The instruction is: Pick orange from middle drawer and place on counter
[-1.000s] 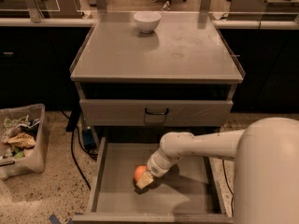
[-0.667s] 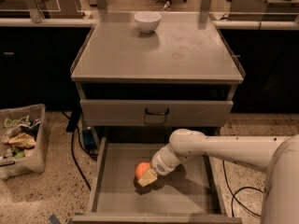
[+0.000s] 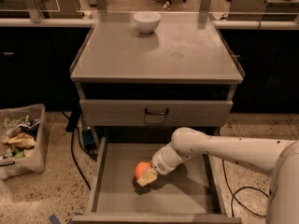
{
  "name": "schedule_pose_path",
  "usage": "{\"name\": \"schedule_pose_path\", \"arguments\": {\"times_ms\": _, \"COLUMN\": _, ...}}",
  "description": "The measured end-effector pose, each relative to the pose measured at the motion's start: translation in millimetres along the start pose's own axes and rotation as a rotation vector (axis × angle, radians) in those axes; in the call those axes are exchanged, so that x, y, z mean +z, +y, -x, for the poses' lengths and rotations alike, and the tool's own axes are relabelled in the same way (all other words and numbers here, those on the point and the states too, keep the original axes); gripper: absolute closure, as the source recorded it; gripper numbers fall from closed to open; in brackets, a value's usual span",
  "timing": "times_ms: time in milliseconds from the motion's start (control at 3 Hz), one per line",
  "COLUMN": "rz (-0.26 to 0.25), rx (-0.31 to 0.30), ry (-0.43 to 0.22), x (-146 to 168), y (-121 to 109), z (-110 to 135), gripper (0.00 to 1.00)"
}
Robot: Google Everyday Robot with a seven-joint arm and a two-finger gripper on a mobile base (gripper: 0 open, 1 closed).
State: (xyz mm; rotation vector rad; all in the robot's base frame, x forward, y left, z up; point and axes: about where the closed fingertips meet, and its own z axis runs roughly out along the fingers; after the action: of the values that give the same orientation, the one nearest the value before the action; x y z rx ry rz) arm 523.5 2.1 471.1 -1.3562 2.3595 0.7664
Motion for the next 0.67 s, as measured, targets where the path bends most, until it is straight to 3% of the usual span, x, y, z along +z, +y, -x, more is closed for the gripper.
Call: {"name": "schedule_pose_path", "arguments": {"times_ms": 667, "rz": 0.059, "rx": 0.007, "ry": -0.132, "x": -67, "y": 27, "z": 35, "gripper": 1.0}}
